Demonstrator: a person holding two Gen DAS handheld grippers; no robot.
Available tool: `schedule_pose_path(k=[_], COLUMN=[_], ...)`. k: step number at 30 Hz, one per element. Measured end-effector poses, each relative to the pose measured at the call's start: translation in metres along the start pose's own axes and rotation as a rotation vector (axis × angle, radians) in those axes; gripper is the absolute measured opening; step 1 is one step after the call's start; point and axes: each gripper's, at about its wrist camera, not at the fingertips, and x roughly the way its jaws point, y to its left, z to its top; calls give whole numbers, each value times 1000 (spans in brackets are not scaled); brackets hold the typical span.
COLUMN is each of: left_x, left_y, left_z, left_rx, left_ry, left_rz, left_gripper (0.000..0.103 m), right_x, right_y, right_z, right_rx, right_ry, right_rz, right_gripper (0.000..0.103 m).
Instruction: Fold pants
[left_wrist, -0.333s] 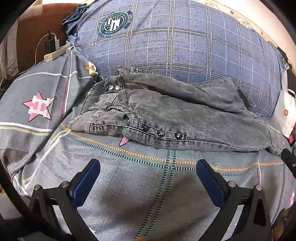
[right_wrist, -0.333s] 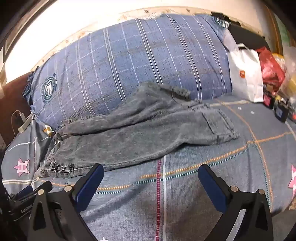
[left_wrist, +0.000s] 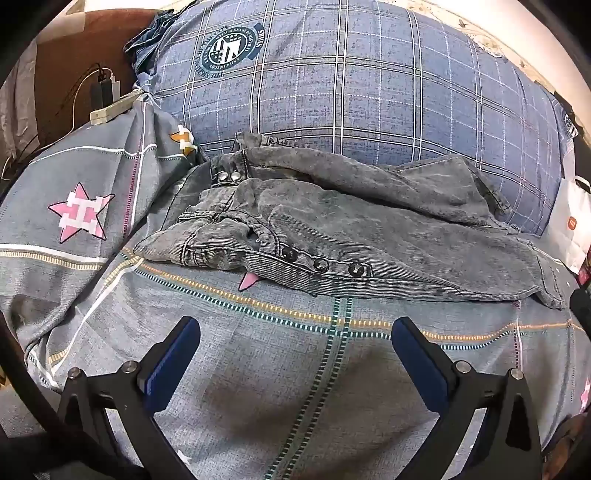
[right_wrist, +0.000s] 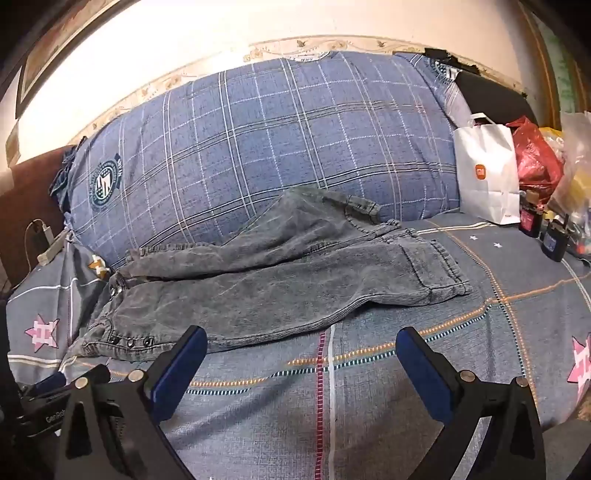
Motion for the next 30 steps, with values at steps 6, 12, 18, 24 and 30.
schedule_pose_path(k=[6, 12, 18, 24, 30], left_x=[0, -4, -4, -7, -6], left_y=[1, -6, -17, -24, -30], left_z=[-3, -4, -7, -11, -14], left_rx=[-7, 18, 77, 109, 129], left_ry=[-31, -34, -41, -67, -69], left_rz=[23, 11, 33, 46, 49], left_gripper=[103, 103, 103, 103, 103], right_x=[-4, -2, 1, 3, 4], right_y=[-5, -7, 0, -1, -9], right_z=[-1, -5, -7, -8, -6], right_rx=[22, 36, 21, 42, 78], right_ry=[-47, -32, 10, 28, 28], right_rz=[23, 61, 139, 153, 135], right_gripper=[103, 103, 103, 103, 103])
